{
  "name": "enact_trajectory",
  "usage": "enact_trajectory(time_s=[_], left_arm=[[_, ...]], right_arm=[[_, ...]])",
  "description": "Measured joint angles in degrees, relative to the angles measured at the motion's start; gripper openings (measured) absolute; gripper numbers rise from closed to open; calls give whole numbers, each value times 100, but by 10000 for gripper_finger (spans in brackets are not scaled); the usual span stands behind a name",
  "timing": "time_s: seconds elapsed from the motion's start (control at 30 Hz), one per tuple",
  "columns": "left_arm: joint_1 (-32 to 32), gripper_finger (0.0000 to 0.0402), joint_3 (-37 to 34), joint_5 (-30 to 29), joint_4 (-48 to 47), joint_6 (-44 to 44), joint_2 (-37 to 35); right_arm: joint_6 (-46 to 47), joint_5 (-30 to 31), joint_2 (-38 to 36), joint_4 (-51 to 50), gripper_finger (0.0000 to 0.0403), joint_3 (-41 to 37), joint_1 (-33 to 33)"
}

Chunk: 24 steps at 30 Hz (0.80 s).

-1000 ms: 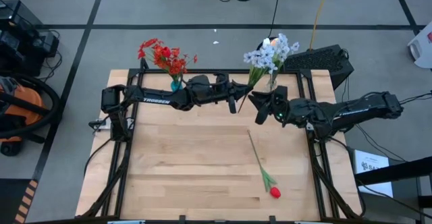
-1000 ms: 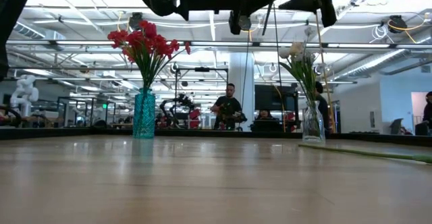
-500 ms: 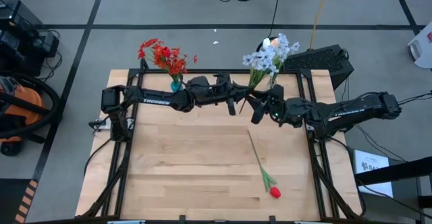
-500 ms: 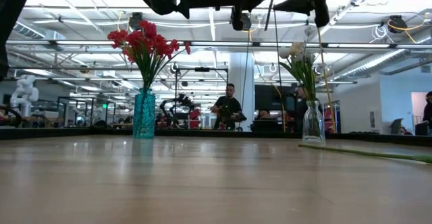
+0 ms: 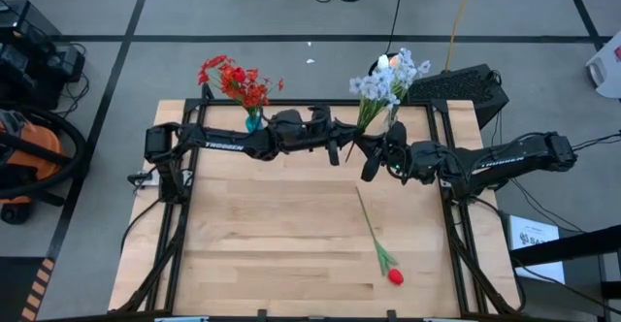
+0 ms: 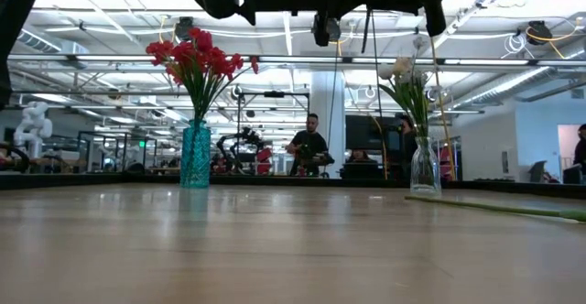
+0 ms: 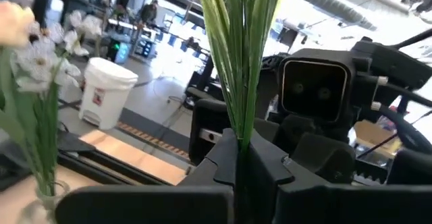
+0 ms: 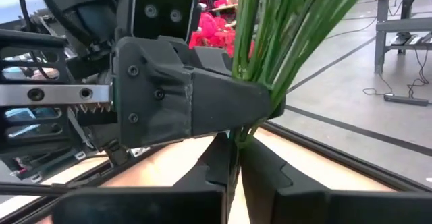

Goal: Sort flowers into vase by color
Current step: Put the white flowers into the transparent vase

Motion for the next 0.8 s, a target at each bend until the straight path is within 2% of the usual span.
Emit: enact_trajectory(time_s=[0.1, 0.27, 0.43, 0.53, 0.67, 0.73, 0.8], left_arm=[[15, 31, 0, 164, -7, -58, 0], [144, 83, -2, 389, -257, -94, -122], [463, 106, -33, 1310, -1101, -220, -564], [624, 108, -29, 1839, -1255, 27, -842], [727, 108, -19, 2068, -1826, 411, -1247], [801, 108, -243, 2181, -1939, 538, -1486], [889, 108, -651, 2168, -1646, 562, -1755]], right_arm=[[-11, -19, -36, -45, 7, 0, 0], [12, 283, -225, -96, 4, 0, -4], [13, 802, -616, -309, 1, 12, -20], [171, 1183, -860, -927, 0, 11, 2], [1081, 1827, -1205, -2191, 0, 11, -11], [1486, 1907, -1302, -2735, 0, 11, -7], [1748, 1987, -1348, -3108, 0, 11, -4]])
